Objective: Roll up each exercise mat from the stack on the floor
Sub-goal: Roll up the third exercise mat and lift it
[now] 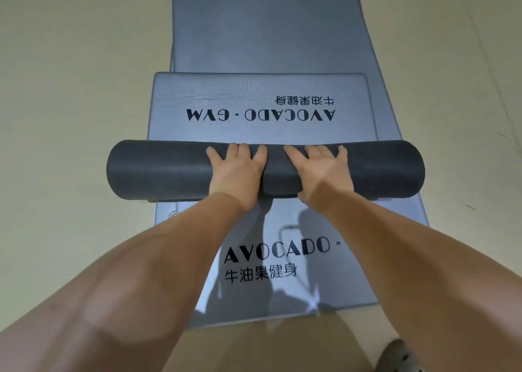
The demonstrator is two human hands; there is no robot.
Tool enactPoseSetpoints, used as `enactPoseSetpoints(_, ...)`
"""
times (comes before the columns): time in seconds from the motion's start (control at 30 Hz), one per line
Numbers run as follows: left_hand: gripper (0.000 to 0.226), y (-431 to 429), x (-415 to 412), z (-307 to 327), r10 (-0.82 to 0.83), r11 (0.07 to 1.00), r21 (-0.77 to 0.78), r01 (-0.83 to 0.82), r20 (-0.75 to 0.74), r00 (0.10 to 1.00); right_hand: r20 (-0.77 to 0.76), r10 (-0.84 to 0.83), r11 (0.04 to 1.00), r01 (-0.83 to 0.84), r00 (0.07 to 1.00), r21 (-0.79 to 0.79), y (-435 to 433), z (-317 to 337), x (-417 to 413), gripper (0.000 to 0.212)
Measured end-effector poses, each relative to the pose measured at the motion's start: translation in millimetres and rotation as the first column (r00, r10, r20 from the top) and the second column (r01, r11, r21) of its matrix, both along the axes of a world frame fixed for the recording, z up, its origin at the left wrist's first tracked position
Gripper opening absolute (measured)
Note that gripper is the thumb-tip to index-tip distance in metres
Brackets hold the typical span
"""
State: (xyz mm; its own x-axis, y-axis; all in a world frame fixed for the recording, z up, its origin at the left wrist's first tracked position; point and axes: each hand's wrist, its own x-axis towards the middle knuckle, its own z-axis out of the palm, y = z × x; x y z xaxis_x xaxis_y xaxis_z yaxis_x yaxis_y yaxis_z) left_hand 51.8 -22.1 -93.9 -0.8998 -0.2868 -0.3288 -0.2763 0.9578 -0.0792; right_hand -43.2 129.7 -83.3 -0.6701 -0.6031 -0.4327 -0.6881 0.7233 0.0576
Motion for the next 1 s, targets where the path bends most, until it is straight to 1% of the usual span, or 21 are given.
enactPoseSetpoints(0.07, 0.095, 16.7, 22.9, 3.3, 0.011, 0.999, 0.035, -0.012, 0.049, 0.999, 0.024, -0.009, 1.0, 0.009, 1.0, 0.021, 15.5, 4.1, 25.1, 0.103)
enactPoseSetpoints(0.13, 0.097, 29.9, 46.5, 7.3, -0.007, 0.999, 0.053, 0.004, 0.064, 0.998, 0.046, -0.001, 0.998, -0.002, 0.999, 0.063, 30.5, 8.8, 50.6, 0.105)
enactPoseSetpoints(0.23, 0.098, 45.1, 78.8, 15.9, -0.054, 0.996, 0.072, 0.046, 0.109, 0.993, 0.03, 0.048, 0.991, -0.052, 0.998, 0.121, 51.3, 8.6, 86.7, 0.104)
enactPoseSetpoints(0.3, 0.094, 50.7, 90.0, 20.0, -0.082, 0.994, 0.08, 0.071, 0.148, 0.986, 0.023, 0.041, 0.99, -0.044, 0.999, 0.136, 59.6, 5.0, 101.6, 0.105)
enactPoseSetpoints(0.37, 0.092, 48.6, 88.2, 18.4, -0.089, 0.994, 0.071, 0.08, 0.132, 0.987, 0.018, 0.017, 0.994, -0.019, 1.0, 0.11, 60.9, 4.1, 102.3, 0.11)
enactPoseSetpoints(0.43, 0.094, 40.1, 74.4, 17.3, -0.079, 0.993, 0.097, 0.067, 0.122, 0.989, 0.032, -0.013, 0.998, 0.011, 0.999, 0.058, 60.3, 5.8, 97.5, 0.124)
enactPoseSetpoints(0.5, 0.098, 26.3, 52.8, 20.1, -0.073, 0.987, 0.155, 0.045, 0.178, 0.981, -0.006, 0.006, 1.0, -0.006, 1.0, 0.028, 61.1, 6.1, 100.3, 0.136)
enactPoseSetpoints(0.53, 0.102, 19.1, 40.5, 22.5, -0.075, 0.983, 0.183, 0.034, 0.224, 0.972, -0.04, 0.012, 1.0, -0.011, 0.999, 0.019, 62.2, 5.0, 105.6, 0.136)
enactPoseSetpoints(0.6, 0.112, 6.3, 17.4, 26.3, -0.086, 0.969, 0.248, 0.006, 0.311, 0.946, -0.081, -0.024, 0.999, 0.022, 0.996, -0.029, 63.5, -1.2, 115.0, 0.128)
enactPoseSetpoints(0.67, 0.122, -2.6, 2.1, 26.6, -0.102, 0.958, 0.286, 0.001, 0.34, 0.935, -0.082, -0.071, 0.995, 0.065, 0.994, -0.078, 60.0, -7.5, 113.0, 0.119)
enactPoseSetpoints(0.73, 0.13, -11.6, -1.6, 27.4, -0.099, 0.954, 0.299, 0.011, 0.282, 0.954, -0.083, -0.089, 0.993, 0.081, 0.993, -0.089, 50.3, -12.3, 97.9, 0.114)
enactPoseSetpoints(0.77, 0.13, -16.6, 1.1, 28.0, -0.076, 0.953, 0.303, 0.01, 0.209, 0.975, -0.088, -0.096, 0.992, 0.088, 0.992, -0.089, 44.5, -13.7, 87.3, 0.113)
enactPoseSetpoints(0.83, 0.118, -21.9, 14.9, 25.5, -0.03, 0.962, 0.272, 0.037, -0.028, 0.999, -0.092, -0.117, 0.986, 0.104, 0.989, -0.132, 31.7, -15.2, 60.5, 0.112)
enactPoseSetpoints(0.9, 0.101, -17.6, 35.9, 16.9, -0.075, 0.979, 0.163, 0.122, -0.273, 0.959, -0.049, -0.117, 0.983, 0.109, 0.992, -0.147, 16.5, -14.4, 26.8, 0.109)
enactPoseSetpoints(0.93, 0.1, -12.2, 45.2, 12.3, -0.107, 0.982, 0.117, 0.148, -0.303, 0.947, -0.019, -0.113, 0.987, 0.11, 0.993, -0.12, 8.6, -12.2, 9.8, 0.109)
enactPoseSetpoints(0.97, 0.107, -4.9, 52.4, 8.6, -0.118, 0.984, 0.099, 0.146, -0.244, 0.962, 0.005, -0.111, 0.99, 0.111, 0.994, -0.085, 1.4, -10.1, -4.7, 0.109)
enactPoseSetpoints(1.0, 0.12, 2.7, 56.9, 4.3, -0.097, 0.988, 0.104, 0.112, -0.142, 0.985, 0.019, -0.111, 0.992, 0.112, 0.994, -0.059, -5.3, -8.3, -15.4, 0.108)
